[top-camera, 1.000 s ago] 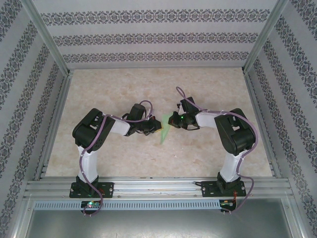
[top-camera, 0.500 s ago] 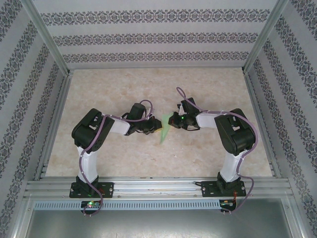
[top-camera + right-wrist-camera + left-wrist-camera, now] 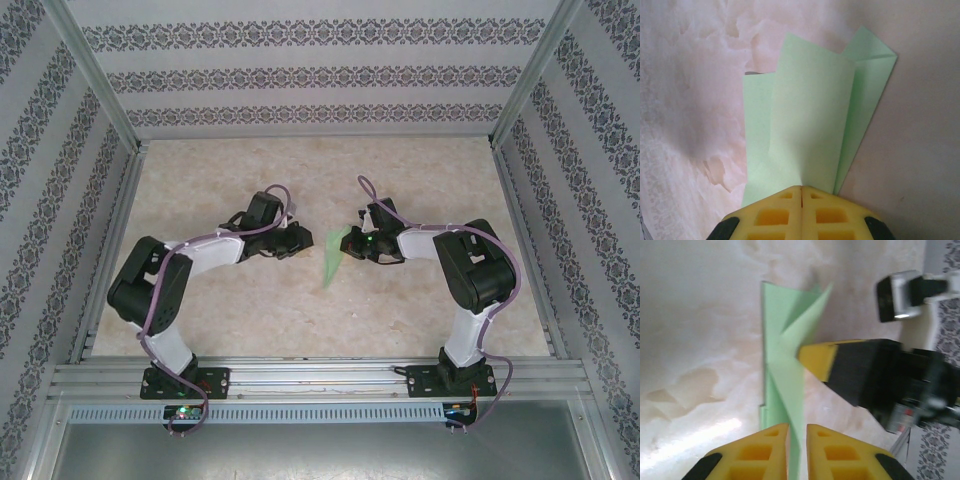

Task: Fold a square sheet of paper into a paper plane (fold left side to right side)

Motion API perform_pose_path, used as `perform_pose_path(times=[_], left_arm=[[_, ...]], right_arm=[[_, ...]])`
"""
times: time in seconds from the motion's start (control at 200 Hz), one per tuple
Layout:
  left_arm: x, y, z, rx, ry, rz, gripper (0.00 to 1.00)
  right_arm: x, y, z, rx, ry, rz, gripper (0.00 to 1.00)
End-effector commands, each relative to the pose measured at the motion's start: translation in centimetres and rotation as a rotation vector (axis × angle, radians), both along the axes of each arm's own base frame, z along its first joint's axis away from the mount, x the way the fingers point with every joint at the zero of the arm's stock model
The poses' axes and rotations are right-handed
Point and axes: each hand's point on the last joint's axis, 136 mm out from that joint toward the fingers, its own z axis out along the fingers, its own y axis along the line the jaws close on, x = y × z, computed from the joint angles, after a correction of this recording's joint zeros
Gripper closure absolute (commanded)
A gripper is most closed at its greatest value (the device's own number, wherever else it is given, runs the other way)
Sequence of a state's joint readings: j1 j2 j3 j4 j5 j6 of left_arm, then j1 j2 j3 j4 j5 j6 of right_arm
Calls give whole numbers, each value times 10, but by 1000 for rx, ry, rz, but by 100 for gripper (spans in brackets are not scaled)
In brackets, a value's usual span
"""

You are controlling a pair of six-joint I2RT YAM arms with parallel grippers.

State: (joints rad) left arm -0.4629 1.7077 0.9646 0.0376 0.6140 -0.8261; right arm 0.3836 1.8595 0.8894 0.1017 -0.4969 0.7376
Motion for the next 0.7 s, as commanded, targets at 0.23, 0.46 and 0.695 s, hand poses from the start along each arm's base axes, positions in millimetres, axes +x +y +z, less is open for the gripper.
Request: perform_pose_path(times=[0.23,0.46,0.695], left_arm=[[-49,-58,9,-66,92,-219,90],[-46,-67,-12,-51,133,-242,91],[-51,-68,-35,-25,176,-261,91]], right_arm=[[-35,-19,-45,-117,159,-16,100],[-37,-20,-46,-126,167,-12,100],[-38,-20,-48,-135,173,-9,100]])
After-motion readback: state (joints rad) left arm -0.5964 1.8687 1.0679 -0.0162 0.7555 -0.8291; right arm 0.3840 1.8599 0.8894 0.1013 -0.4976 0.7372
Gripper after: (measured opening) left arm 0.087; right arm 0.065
